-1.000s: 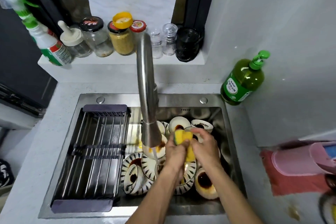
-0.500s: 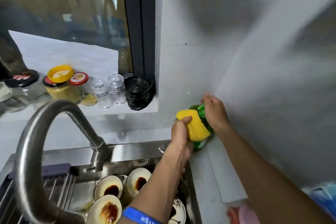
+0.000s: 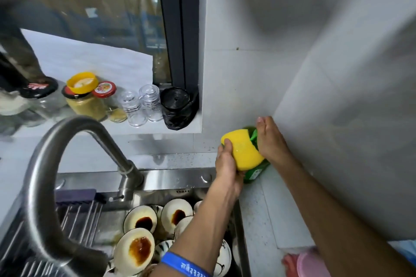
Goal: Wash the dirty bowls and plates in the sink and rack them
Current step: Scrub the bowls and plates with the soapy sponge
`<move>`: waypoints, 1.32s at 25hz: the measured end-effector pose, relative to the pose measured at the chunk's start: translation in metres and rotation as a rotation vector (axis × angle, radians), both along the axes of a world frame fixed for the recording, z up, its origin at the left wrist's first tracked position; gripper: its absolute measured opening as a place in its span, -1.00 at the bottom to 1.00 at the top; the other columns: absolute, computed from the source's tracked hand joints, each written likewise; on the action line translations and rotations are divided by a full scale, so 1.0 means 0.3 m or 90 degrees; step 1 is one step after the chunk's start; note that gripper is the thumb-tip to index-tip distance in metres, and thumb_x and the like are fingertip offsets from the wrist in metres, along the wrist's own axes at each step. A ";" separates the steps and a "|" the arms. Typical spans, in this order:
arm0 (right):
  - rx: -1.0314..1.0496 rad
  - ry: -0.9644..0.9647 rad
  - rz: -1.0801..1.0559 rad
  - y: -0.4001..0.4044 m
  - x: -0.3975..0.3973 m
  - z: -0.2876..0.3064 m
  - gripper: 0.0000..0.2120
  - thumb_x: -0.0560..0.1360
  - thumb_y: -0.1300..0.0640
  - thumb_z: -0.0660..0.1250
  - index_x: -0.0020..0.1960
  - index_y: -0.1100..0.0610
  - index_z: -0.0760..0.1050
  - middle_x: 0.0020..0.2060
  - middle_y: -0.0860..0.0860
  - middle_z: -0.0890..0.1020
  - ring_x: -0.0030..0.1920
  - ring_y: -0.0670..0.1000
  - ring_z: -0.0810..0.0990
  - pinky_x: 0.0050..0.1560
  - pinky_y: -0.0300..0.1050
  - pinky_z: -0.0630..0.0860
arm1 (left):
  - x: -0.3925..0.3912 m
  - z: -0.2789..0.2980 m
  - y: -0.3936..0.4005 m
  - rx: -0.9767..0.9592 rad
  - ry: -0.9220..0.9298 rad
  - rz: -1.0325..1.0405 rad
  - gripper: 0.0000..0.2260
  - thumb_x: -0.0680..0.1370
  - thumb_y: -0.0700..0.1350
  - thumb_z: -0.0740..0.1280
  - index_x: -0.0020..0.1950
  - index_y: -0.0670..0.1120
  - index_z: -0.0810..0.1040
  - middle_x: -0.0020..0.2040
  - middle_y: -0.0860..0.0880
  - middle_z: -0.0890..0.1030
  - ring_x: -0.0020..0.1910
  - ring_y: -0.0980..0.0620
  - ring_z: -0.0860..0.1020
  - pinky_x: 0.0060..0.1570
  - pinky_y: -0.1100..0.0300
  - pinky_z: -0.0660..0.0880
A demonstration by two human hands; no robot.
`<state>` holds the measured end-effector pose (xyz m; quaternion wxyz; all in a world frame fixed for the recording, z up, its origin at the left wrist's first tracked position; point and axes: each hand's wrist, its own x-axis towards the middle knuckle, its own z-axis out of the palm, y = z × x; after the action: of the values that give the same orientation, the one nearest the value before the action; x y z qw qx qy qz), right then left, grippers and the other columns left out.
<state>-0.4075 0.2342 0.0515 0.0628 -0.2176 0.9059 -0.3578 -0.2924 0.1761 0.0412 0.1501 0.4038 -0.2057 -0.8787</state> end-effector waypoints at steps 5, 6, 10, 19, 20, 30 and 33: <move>-0.153 0.138 -0.026 0.092 0.557 -0.079 -0.50 0.54 0.08 0.29 0.44 0.19 0.33 0.36 0.15 0.43 0.37 0.08 0.39 0.38 -0.10 0.28 | 0.408 -0.095 0.064 0.060 0.010 0.076 -0.80 0.67 -0.09 0.21 0.28 -0.03 0.49 0.13 -0.12 0.64 0.08 -0.12 0.61 0.20 -0.15 0.52; -0.189 -0.020 -0.050 0.111 0.724 -0.128 -0.47 0.52 0.11 0.37 0.45 0.11 0.32 0.33 0.06 0.47 0.31 -0.02 0.44 0.33 -0.15 0.34 | 0.513 -0.130 0.080 0.082 0.006 0.102 -0.81 0.66 -0.16 0.20 0.26 -0.09 0.49 0.07 -0.15 0.65 0.01 -0.12 0.62 0.14 -0.13 0.56; -0.336 -0.821 -0.238 0.052 1.142 -0.314 -0.61 0.38 0.24 0.51 0.20 0.18 0.59 0.00 0.15 0.71 -0.02 0.10 0.70 -0.07 -0.05 0.59 | 0.883 -0.286 0.081 0.073 -0.132 0.183 -0.80 0.64 -0.21 0.23 0.23 -0.25 0.49 0.06 -0.29 0.65 0.00 -0.20 0.63 0.11 -0.16 0.57; -0.228 -0.757 -0.350 -0.098 1.353 -0.477 -0.85 0.41 0.27 0.51 -0.03 0.25 0.63 -0.28 0.15 0.71 -0.27 0.17 0.69 -0.27 0.06 0.65 | 1.231 -0.511 -0.124 -0.263 -0.374 -0.212 -0.77 0.48 -0.01 0.36 -0.25 -0.15 0.65 -0.33 -0.09 0.66 -0.33 -0.02 0.56 -0.22 0.08 0.56; -0.239 -0.759 -0.362 -0.117 1.363 -0.484 -0.87 0.41 0.29 0.51 -0.05 0.23 0.62 -0.25 0.17 0.71 -0.25 0.19 0.70 -0.28 0.04 0.65 | 1.236 -0.516 -0.146 -0.233 -0.405 -0.139 -0.77 0.51 -0.06 0.37 -0.23 -0.19 0.64 -0.33 -0.11 0.66 -0.32 -0.03 0.56 -0.23 0.12 0.54; -0.157 -0.680 -0.391 -0.077 1.382 -0.560 -0.86 0.51 0.08 0.43 0.01 0.02 0.49 -0.32 0.09 0.50 -0.49 -0.03 0.39 -0.65 -0.29 0.30 | 1.084 -0.695 -0.299 -0.187 -0.553 -0.174 -0.55 0.54 -0.33 0.34 0.40 -0.11 0.36 0.23 -0.21 0.55 0.12 -0.19 0.56 0.22 0.00 0.51; -0.188 -0.693 -0.353 -0.057 1.413 -0.543 -0.78 0.52 0.41 0.26 -0.03 0.10 0.50 -0.12 0.17 0.60 -0.22 0.10 0.62 -0.40 -0.12 0.59 | 1.138 -0.684 -0.310 -0.145 -0.491 -0.136 -0.62 0.55 -0.34 0.19 0.33 -0.08 0.40 0.14 -0.17 0.60 -0.09 -0.17 0.65 -0.13 0.00 0.65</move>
<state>0.0162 0.2170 -0.1112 0.3894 0.2327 0.7078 -0.5415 0.0489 0.0830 -0.1640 0.0139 0.6609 -0.3834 -0.6450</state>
